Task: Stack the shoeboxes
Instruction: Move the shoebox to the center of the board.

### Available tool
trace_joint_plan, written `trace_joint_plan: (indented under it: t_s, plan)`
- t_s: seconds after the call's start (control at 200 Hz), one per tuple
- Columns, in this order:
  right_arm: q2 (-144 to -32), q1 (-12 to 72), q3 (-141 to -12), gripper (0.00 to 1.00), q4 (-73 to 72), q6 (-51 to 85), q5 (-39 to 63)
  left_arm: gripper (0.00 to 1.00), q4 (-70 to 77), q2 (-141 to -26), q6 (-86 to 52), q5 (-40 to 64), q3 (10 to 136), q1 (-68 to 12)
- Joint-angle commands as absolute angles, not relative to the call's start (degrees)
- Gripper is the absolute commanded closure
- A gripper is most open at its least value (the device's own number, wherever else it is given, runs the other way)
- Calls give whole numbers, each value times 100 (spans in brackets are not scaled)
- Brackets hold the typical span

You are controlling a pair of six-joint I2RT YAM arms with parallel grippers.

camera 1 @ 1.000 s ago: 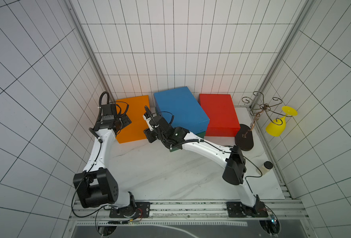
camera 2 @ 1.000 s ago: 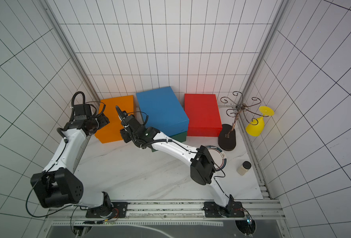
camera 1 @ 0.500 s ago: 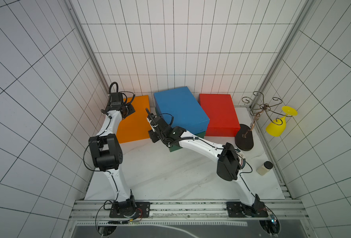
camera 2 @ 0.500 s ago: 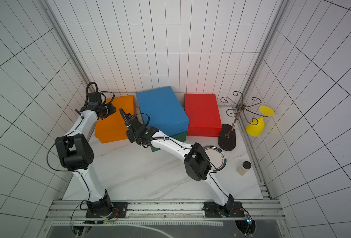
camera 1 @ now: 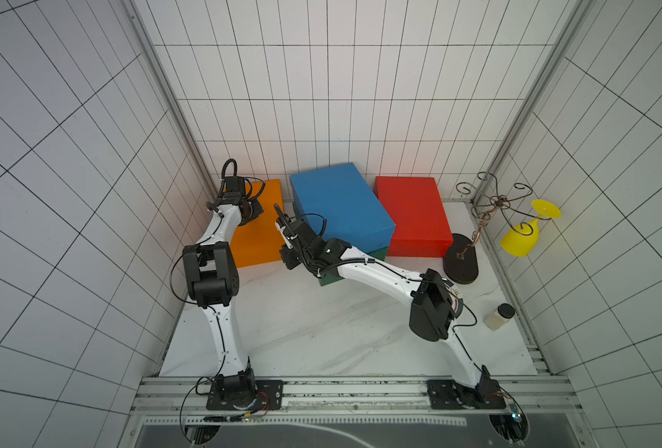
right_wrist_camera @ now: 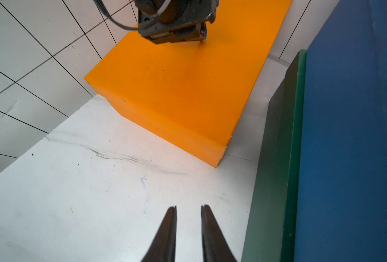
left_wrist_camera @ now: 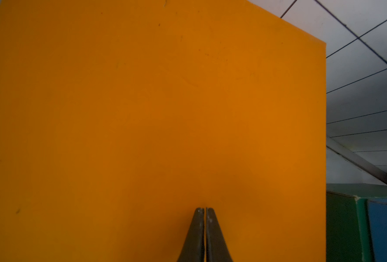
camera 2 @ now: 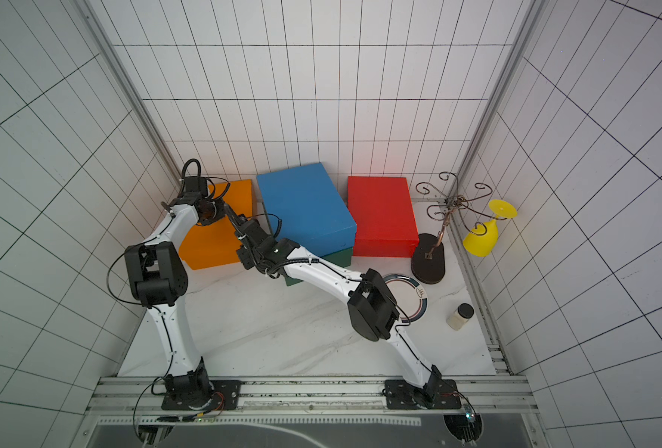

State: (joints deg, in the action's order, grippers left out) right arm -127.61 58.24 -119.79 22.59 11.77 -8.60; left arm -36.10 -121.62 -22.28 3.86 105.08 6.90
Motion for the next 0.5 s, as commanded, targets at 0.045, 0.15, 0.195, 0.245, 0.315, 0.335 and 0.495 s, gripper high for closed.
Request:
trace_joint_plan:
  t_s: [0.045,0.15,0.195,0.245,0.315,0.335,0.495]
  plan:
    - [-12111,5946,-12115,78,2240,1209,-912,93,-4158,-11852,-2474,29,9365,694]
    - [-11813,5985,-11838,77,2174,1273,-944,94,-4124,-11545,-2661,34,8754,639]
    - [-11692,5998,-11718,77,2155,1291,-968,94,-4124,-11375,-2711,-65,8462,583]
    - [-11571,6007,-11619,77,2145,1314,-993,95,-4094,-11163,-2733,-149,8099,526]
    - [-11435,6021,-11496,77,2136,1327,-1005,95,-3998,-10895,-2768,-211,7609,492]
    - [-11399,6022,-11470,77,2142,1334,-1010,95,-3979,-10839,-2781,-207,7490,492]
    - [-11109,6024,-11224,77,2135,1384,-1054,95,-3933,-10406,-2838,-183,6726,370]
